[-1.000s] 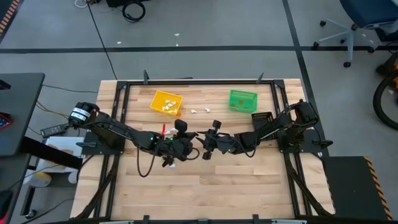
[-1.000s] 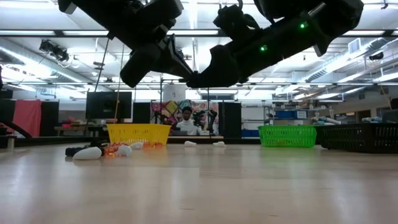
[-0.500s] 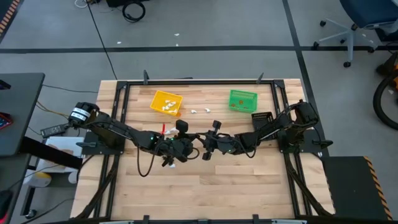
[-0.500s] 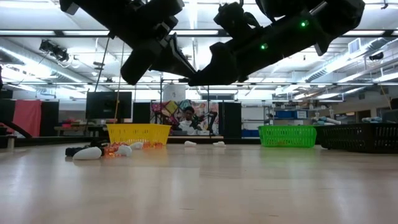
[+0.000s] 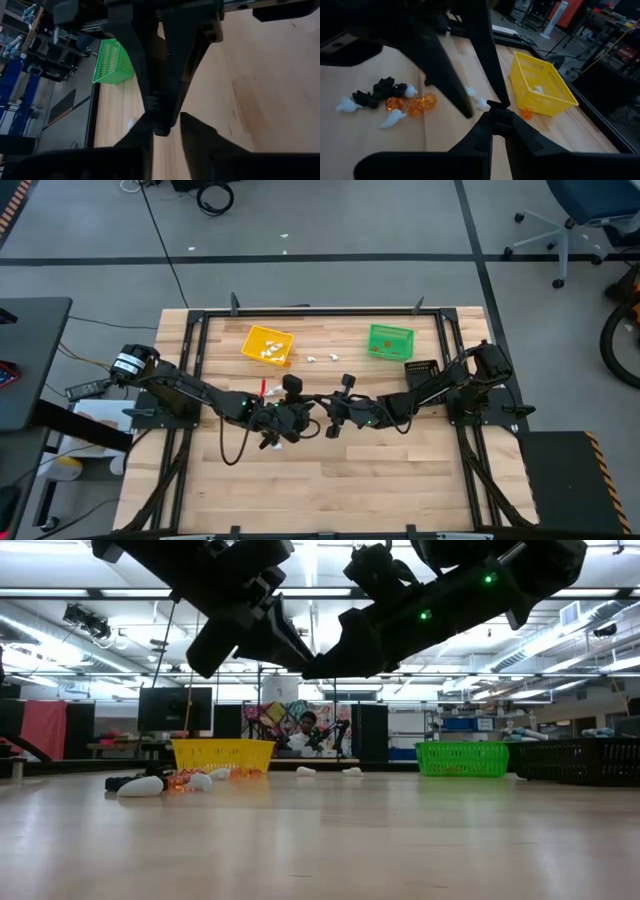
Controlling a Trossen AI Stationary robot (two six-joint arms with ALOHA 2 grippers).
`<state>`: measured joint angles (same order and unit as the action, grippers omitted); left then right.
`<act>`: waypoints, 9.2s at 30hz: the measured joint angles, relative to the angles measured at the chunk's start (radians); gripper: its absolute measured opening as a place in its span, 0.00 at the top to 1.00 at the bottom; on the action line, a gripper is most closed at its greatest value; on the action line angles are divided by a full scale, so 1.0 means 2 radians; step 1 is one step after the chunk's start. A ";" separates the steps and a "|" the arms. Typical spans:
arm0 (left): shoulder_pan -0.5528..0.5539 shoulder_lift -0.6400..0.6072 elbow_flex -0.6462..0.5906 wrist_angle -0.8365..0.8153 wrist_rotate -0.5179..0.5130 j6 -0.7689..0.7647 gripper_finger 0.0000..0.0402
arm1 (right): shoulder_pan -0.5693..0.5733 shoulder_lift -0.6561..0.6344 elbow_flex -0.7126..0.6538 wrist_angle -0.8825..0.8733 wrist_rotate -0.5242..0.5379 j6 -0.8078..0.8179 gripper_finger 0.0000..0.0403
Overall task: Sort Halloween decoration
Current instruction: Put the black skeleton toy into the black bin
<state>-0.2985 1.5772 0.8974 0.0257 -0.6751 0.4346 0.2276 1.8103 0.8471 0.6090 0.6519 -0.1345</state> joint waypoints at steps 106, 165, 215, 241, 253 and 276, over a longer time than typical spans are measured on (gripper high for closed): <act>-0.027 -0.051 -0.077 -0.241 0.212 -0.293 0.77 | -0.031 -0.041 0.117 -0.433 -0.038 0.205 0.65; 0.000 -0.086 -0.117 0.035 0.177 -0.225 1.00 | -0.005 -0.040 -0.033 -0.073 -0.119 0.107 0.65; 0.045 -0.010 -0.125 0.350 0.189 -0.118 0.99 | -0.007 -0.038 -0.064 0.077 -0.130 0.035 0.92; 0.049 -0.010 -0.125 0.336 0.195 -0.107 0.88 | -0.003 -0.039 -0.063 0.083 -0.155 0.046 0.97; 0.049 -0.010 -0.125 0.337 0.208 -0.101 0.98 | -0.001 -0.039 -0.063 0.078 -0.158 0.046 0.97; 0.050 -0.010 -0.115 0.335 0.241 -0.124 0.98 | 0.000 -0.043 -0.063 0.084 -0.168 0.063 0.94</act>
<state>-0.1986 1.5578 0.6668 0.6959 -0.1937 0.1870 0.2272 1.7233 0.7208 0.7771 0.3150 -0.0080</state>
